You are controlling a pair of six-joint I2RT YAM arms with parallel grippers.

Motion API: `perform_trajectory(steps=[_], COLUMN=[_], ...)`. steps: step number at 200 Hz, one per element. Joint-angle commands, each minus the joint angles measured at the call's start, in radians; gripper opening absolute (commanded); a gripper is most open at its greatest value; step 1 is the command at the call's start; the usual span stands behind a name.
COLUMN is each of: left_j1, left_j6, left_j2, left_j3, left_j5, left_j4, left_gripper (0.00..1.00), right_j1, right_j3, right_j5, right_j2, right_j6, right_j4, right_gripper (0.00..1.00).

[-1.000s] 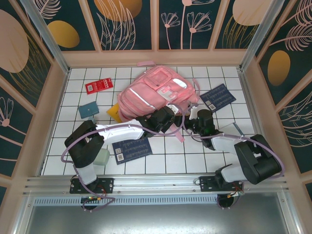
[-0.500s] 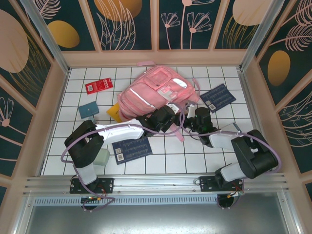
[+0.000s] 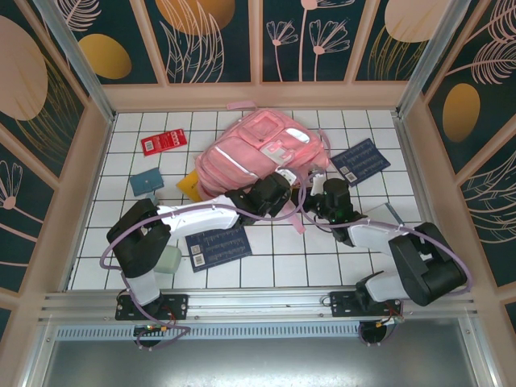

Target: Pack the student bag

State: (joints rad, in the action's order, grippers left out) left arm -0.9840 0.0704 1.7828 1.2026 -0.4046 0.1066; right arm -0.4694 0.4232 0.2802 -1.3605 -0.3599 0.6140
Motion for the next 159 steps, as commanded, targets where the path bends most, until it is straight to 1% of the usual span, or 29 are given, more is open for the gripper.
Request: perform_trajectory(steps=[1, 21, 33, 38, 60, 70, 75, 80, 92, 98, 101, 105, 120, 128, 134, 148, 153, 159], left_j1=[-0.001, -0.001, 0.000, -0.001, -0.001, -0.001, 0.001, 0.004, 0.019, 0.031, 0.039, 0.050, 0.089, 0.112, 0.125, 0.150, 0.157, 0.169], left_j6=[0.047, 0.063, 0.070, 0.072, 0.084, 0.090, 0.091, 0.093, 0.107, 0.120, 0.129, 0.141, 0.187, 0.212, 0.230, 0.250, 0.257, 0.264], left_j2=[0.010, 0.034, 0.048, 0.053, 0.072, 0.070, 0.064, 0.052, 0.009, -0.019, -0.034, -0.055, -0.137, -0.169, -0.193, -0.245, -0.261, -0.281], left_j3=[0.063, 0.087, 0.101, 0.103, 0.116, 0.118, 0.117, 0.112, 0.087, 0.072, 0.062, 0.050, -0.009, -0.040, -0.063, -0.120, -0.140, -0.164], left_j5=[-0.020, 0.006, 0.020, 0.028, 0.061, 0.065, 0.064, 0.059, 0.053, 0.061, 0.069, 0.079, 0.115, 0.130, 0.138, 0.120, 0.101, 0.081], left_j4=[-0.061, -0.065, -0.068, -0.071, -0.076, -0.069, -0.067, -0.065, -0.064, -0.064, -0.065, -0.067, -0.074, -0.076, -0.075, -0.075, -0.073, -0.071], left_gripper=[0.00, 0.00, 0.00, 0.00, 0.00, 0.14, 0.26, 0.32, 0.34, 0.39, 0.42, 0.45, 0.47, 0.52, 0.53, 0.53, 0.56, 0.57], right_j1=[-0.036, -0.070, -0.072, -0.093, -0.100, -0.099, -0.096, -0.093, -0.084, -0.083, -0.056, -0.046, -0.028, -0.026, -0.027, -0.025, -0.025, -0.025], right_j3=[-0.010, -0.006, -0.004, -0.006, -0.013, -0.012, -0.012, -0.011, -0.017, -0.021, -0.023, -0.024, -0.027, -0.027, -0.027, -0.026, -0.026, -0.026], right_j5=[0.009, 0.005, 0.001, 0.001, 0.008, -0.015, -0.029, -0.045, -0.056, -0.053, -0.052, -0.050, -0.044, -0.044, -0.044, -0.042, -0.044, -0.044], right_j2=[0.044, 0.046, 0.047, 0.049, 0.065, 0.069, 0.070, 0.072, 0.073, 0.072, 0.071, 0.072, 0.070, 0.070, 0.069, 0.068, 0.069, 0.068], right_j6=[0.027, 0.025, 0.024, 0.024, 0.027, 0.034, 0.038, 0.039, 0.037, 0.034, 0.030, 0.028, 0.026, 0.026, 0.025, 0.028, 0.029, 0.029], right_j4=[-0.017, -0.022, -0.022, -0.021, -0.016, -0.031, -0.038, -0.043, -0.050, -0.048, -0.047, -0.049, -0.047, -0.046, -0.045, -0.046, -0.047, -0.047], right_gripper=[0.00, 0.00, 0.00, 0.00, 0.00, 0.00, 0.00, 0.00, 0.00, 0.00, 0.00, 0.00, 0.00, 0.00, 0.00, 0.00, 0.00, 0.00])
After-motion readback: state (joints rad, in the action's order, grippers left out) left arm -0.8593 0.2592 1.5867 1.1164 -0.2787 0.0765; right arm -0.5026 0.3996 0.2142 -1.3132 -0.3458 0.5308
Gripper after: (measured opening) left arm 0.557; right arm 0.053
